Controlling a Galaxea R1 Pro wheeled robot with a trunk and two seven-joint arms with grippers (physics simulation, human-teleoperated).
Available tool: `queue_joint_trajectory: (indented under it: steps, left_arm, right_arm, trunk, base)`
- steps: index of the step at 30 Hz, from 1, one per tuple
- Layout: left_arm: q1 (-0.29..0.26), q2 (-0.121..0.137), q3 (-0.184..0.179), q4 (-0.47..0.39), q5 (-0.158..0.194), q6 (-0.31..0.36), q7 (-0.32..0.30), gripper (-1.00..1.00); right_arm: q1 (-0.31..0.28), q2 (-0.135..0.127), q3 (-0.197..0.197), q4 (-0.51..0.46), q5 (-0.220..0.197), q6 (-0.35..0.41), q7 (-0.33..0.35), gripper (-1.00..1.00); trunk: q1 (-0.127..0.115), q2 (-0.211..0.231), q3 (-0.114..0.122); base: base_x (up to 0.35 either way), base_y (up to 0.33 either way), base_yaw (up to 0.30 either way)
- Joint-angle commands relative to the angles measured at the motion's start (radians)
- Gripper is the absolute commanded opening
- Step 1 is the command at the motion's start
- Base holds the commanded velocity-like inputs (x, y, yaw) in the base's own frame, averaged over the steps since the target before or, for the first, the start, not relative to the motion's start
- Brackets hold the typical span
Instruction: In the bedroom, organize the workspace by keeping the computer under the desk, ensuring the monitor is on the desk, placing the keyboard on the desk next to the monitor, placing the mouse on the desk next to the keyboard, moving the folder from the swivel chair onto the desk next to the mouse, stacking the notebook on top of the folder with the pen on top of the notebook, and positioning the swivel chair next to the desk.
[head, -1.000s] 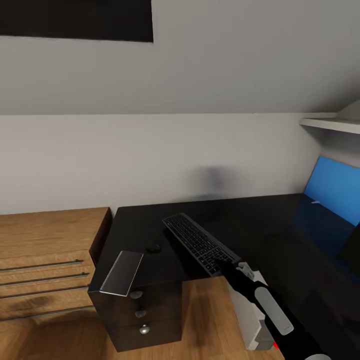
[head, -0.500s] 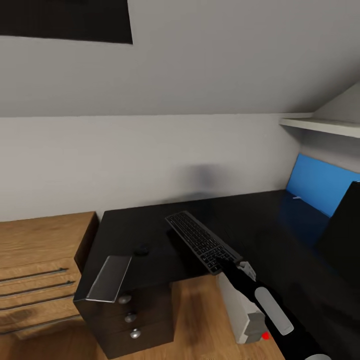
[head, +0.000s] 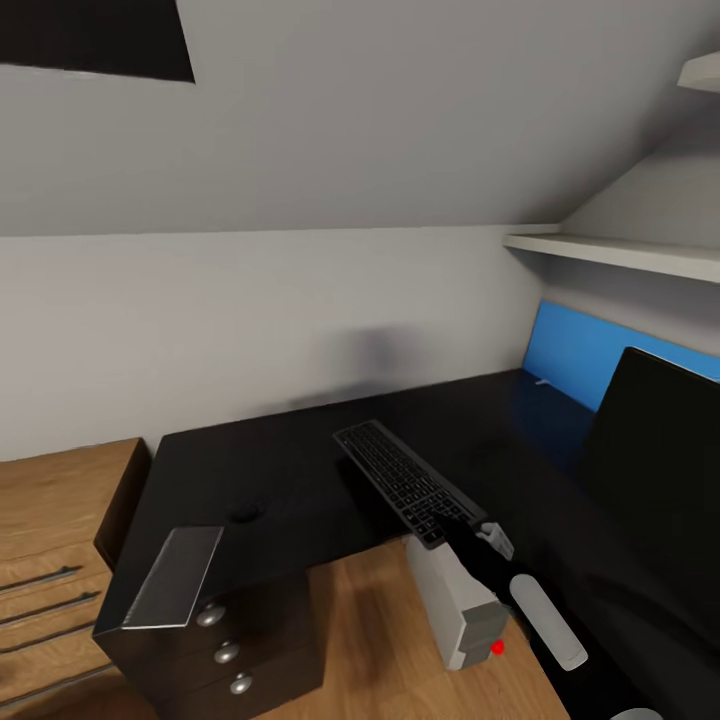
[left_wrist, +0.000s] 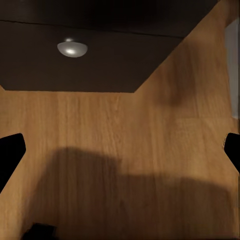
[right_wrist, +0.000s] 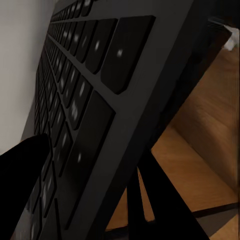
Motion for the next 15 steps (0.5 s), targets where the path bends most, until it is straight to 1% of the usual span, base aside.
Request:
queue_joint_trajectory:
  steps: [1,12,15]
  left_arm:
    - [-0.001,0.0,-0.005,0.002,0.011,-0.003,-0.007,1.0]
    - [-0.001,0.001,-0.003,0.002,0.014,-0.003,-0.007,1.0]
    - [-0.001,0.001,-0.004,0.002,0.014,-0.002,-0.007,1.0]
  right_arm:
    - [-0.001,-0.001,0.002,-0.001,-0.009,-0.002,-0.003,-1.0]
    - [-0.001,-0.001,0.002,-0.001,-0.009,-0.008,-0.003,-1.0]
    - [-0.001,-0.004,0.001,-0.001,-0.009,-0.008,-0.003,-1.0]
  trunk:
    - [0.0,-0.001,-0.001]
    - [0.0,-0.001,-0.001]
    - [0.0,-0.001,-0.001]
  base:
    - [0.0,0.0,-0.259]
    - [0.0,0.0,-0.256]
    - [0.0,0.0,-0.109]
